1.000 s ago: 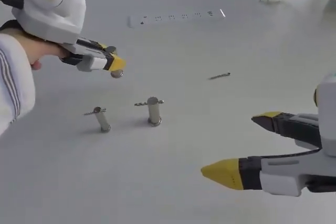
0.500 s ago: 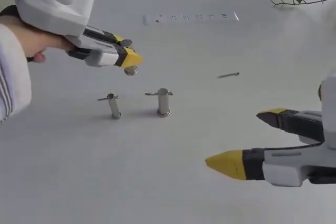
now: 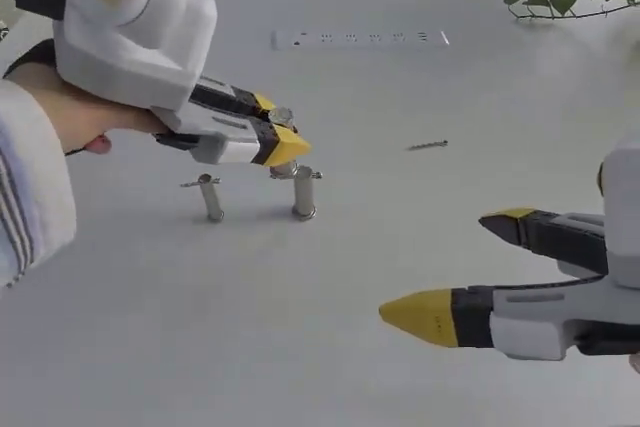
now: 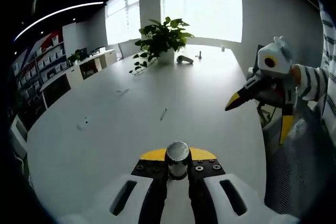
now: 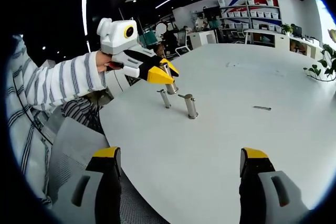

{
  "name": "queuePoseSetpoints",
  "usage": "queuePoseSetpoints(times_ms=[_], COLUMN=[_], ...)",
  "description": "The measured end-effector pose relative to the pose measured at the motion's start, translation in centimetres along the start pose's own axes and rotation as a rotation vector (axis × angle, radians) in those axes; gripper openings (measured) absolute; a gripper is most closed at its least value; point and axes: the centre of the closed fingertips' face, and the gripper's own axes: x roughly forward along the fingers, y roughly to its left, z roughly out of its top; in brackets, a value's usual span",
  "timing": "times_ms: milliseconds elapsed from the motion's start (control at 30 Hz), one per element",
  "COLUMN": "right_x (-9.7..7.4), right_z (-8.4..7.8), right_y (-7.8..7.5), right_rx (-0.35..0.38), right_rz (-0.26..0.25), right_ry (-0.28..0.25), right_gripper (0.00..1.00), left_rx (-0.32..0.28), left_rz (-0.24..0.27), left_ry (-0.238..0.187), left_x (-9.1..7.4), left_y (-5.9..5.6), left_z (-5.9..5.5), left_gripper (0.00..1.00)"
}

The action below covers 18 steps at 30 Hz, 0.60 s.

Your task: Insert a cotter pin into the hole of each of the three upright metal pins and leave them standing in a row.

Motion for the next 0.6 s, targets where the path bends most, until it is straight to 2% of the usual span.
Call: queuePoseSetpoints(times_ms=[100, 133, 233, 300, 433, 600], right_x=[-0.1, -0.1, -0.2, -0.3, -0.4, -0.5], right_z=[-0.6, -0.6, -0.7, -0.8, -1.1, -1.2], right_y=[-0.1, -0.1, 0.0, 0.0, 0.0, 0.0], right_rx=[-0.002, -0.001, 0.001, 0.002, 0.001, 0.023], right_rz=[-0.002, -0.002, 0.003, 0.004, 0.004, 0.003], right_ry=[0.022, 0.022, 0.024, 0.025, 0.030, 0.011], right_gripper=[0.94, 0.94, 0.94, 0.94, 0.94, 0.94], left_rx=[0.004, 0.009, 0.014, 0.006, 0.029, 0.005], left_rz=[-0.023, -0.027, -0.039, -0.039, -0.036, -0.042], left_ry=[0.007, 0.011, 0.019, 0.020, 0.056, 0.067], left_x=[0.9, 1.2, 2.1, 2.5, 3.6, 4.4], left_y=[-1.1, -1.1, -1.8, -2.1, -3.0, -4.0], left_z=[-0.4, -0.7, -1.3, -1.7, -3.1, -4.2], left_gripper=[0.10, 0.10, 0.10, 0.10, 0.10, 0.10])
